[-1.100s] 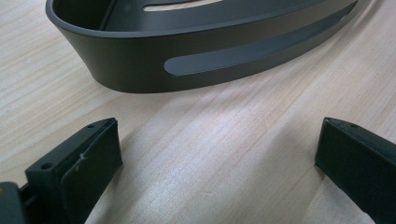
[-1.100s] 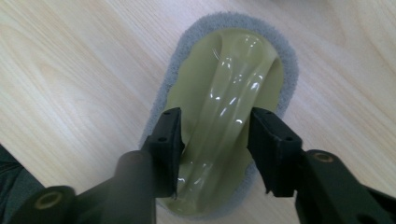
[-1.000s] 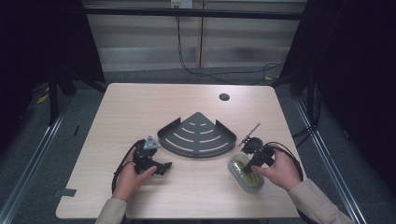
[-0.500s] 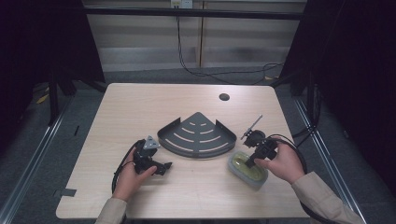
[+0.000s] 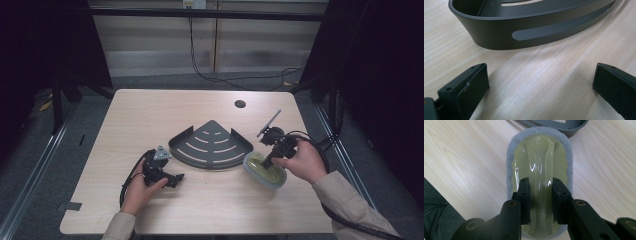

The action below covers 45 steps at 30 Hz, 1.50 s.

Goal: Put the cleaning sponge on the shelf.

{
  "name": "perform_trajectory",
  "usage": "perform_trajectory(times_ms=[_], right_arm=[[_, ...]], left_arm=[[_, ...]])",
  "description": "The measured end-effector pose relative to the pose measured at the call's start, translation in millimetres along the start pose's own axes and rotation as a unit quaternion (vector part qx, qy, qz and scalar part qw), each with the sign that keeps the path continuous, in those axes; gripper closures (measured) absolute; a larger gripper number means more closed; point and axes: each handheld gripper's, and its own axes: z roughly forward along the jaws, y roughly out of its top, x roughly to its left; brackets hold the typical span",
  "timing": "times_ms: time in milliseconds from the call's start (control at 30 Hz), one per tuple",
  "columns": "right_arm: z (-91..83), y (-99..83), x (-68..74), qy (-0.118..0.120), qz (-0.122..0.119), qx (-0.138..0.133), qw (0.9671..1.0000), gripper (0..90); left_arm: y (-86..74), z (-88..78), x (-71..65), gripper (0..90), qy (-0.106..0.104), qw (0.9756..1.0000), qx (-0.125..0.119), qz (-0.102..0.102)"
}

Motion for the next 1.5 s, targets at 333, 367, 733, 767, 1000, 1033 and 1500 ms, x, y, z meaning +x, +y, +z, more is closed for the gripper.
perform_trajectory(times_ms=[333,367,733,767,1000,1033,1500], right_arm=[[-10.8,15.7,-4.9,-0.005,0.008,-0.009,0.9999,71.7],[-11.8,17.7,-5.0,-0.007,0.011,-0.01,0.9999,71.7],[-21.2,40.4,-10.4,-0.008,0.018,-0.015,0.9997,71.7],[-21.5,44.6,-11.2,-0.007,0.019,-0.017,0.9996,71.7],[-21.2,60.9,-15.6,-0.009,0.03,-0.018,0.9993,71.7],[-21.0,63.1,-16.4,-0.009,0.034,-0.017,0.9992,71.7],[-15.3,87.0,-25.0,-0.014,0.051,-0.017,0.9985,71.7]], left_arm=[[0.2,-0.5,0.2,0.0,0.0,1.0,0.004,0.0],[0.2,-0.5,0.2,0.0,-0.001,1.0,0.003,0.0],[0.2,-0.4,0.1,0.0,0.0,1.0,0.003,0.0],[0.4,-0.8,0.4,0.0,-0.001,1.0,0.006,0.001],[0.2,-0.5,0.3,0.0,-0.002,1.0,0.004,0.0],[0.2,-0.5,0.3,0.0,-0.002,1.0,0.004,0.0],[0.4,-0.8,0.4,0.0,-0.003,1.0,0.006,0.001]])
